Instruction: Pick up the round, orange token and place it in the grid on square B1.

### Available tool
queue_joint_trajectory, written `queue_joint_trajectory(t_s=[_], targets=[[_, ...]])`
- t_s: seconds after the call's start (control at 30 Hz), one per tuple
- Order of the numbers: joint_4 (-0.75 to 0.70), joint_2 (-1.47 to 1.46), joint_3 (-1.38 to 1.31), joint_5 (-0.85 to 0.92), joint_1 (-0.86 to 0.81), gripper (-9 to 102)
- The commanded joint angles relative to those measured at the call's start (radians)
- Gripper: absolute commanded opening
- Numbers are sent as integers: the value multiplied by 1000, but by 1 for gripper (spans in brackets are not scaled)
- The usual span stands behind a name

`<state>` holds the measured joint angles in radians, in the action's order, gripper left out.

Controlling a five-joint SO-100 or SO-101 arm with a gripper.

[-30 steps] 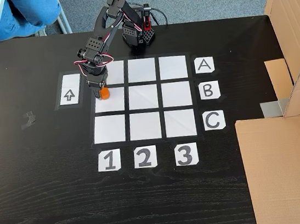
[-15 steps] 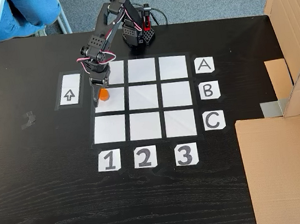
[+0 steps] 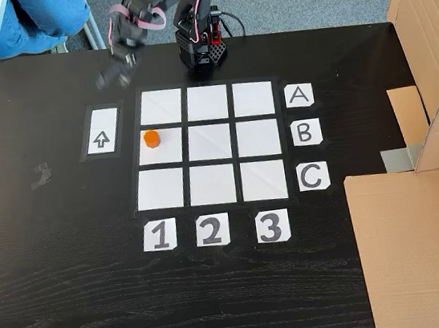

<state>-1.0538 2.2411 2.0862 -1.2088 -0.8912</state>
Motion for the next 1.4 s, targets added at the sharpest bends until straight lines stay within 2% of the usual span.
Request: queue_joint_trajectory(t_s=[0.0, 0.1, 0.2, 0.27, 0.47, 0.8, 0.97, 1.03, 1.37], targets=[[66, 193, 20, -52, -118, 57], [124, 290, 37, -129, -268, 56], [135, 364, 67, -169, -396, 26], [144, 416, 110, -196, -471, -1], [155, 666, 373, -293, -681, -1], [11, 1080, 750, -268, -834, -1], [25, 1089, 811, -247, -842, -1], [81, 1091, 888, -242, -842, -1], [83, 1092, 891, -244, -854, -1]])
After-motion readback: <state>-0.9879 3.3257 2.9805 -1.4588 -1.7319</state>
